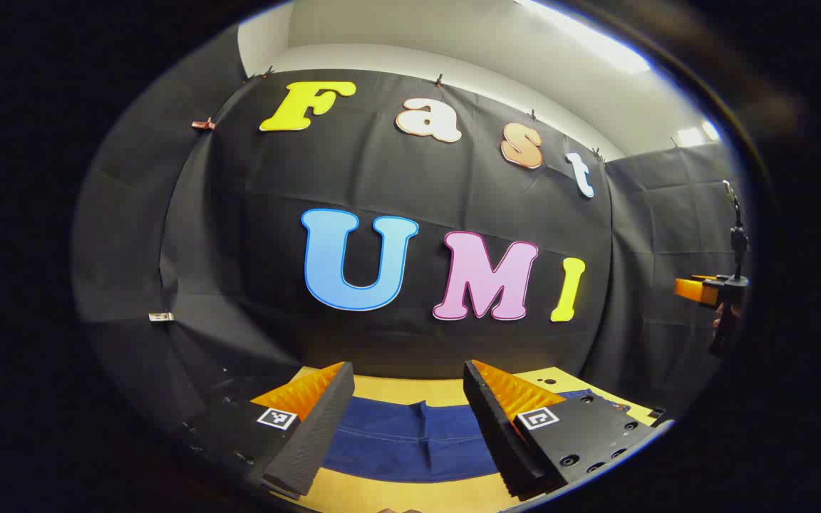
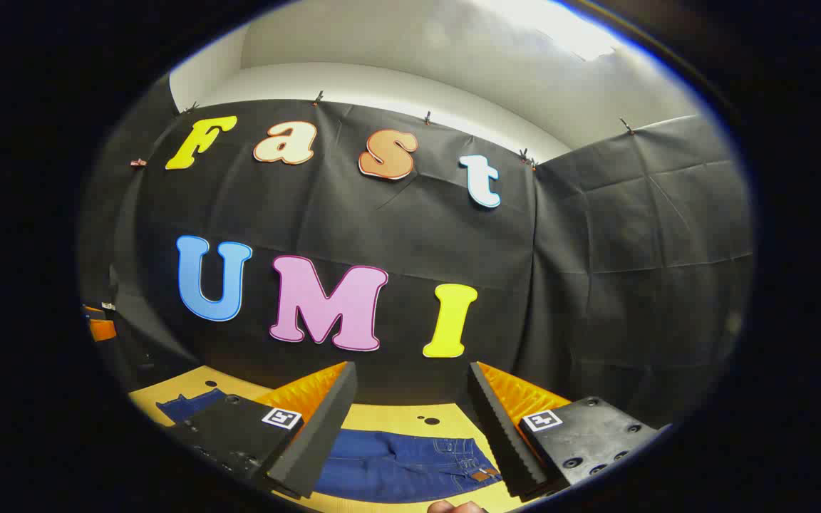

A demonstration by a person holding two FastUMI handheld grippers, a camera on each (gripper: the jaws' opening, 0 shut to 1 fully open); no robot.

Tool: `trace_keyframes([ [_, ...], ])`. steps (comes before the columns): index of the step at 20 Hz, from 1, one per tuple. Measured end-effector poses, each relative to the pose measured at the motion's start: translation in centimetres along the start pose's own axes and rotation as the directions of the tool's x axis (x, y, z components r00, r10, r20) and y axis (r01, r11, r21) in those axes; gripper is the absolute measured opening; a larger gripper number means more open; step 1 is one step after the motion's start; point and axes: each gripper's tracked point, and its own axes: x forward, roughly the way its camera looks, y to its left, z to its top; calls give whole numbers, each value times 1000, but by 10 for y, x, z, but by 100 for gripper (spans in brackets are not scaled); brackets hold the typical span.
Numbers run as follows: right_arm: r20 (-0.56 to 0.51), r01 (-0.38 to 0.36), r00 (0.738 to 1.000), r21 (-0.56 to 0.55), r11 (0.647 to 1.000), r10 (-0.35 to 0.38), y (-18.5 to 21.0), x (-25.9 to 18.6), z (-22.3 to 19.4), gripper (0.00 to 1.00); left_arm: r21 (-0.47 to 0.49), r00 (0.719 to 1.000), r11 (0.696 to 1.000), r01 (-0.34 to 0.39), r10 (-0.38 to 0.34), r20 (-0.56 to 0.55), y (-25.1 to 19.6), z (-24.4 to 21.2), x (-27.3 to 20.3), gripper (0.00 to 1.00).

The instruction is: Grasp the waist and the cuffs of the jeans and fold them to make the two legs overlap; first hold the waist and fold one-third of the jeans toward the cuffs, then hold the cuffs and fold the remaining one-third in the same direction to finish folding.

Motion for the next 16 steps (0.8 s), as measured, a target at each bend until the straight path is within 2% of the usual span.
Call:
trace_keyframes([
  [6, -14, -14, 1000, -24, 1000, 13, 6, 2, -5, 96, 60, 1000, 998, -3, 3, -1, 8, -2, -5, 96],
  [11, -21, -23, 1000, -57, 998, 21, 10, 0, -7, 96, 32, 1000, 999, -1, 1, -4, 9, -3, -3, 96],
  [16, -33, -36, 999, -67, 997, 34, 15, -1, -12, 96, 88, 1000, 996, 20, -20, 0, 2, 1, 4, 97],
])
